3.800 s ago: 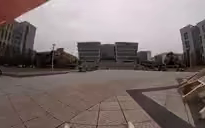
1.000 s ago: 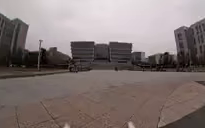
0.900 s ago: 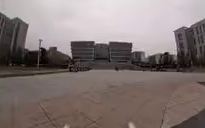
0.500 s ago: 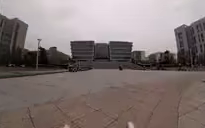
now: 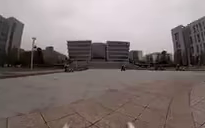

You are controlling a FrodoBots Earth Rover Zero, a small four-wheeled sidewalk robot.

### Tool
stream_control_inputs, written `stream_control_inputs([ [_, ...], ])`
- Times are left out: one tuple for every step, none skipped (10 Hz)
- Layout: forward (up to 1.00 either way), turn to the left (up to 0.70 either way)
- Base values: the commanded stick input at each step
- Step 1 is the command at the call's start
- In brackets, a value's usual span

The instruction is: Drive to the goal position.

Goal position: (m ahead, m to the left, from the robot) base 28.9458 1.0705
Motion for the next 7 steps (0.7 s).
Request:
stream_control_inputs([
  [0.70,0.00],
  [0.70,0.00],
  [0.70,0.00],
  [0.70,0.00],
  [0.70,0.00],
  [0.70,0.00],
  [0.70,0.00],
])
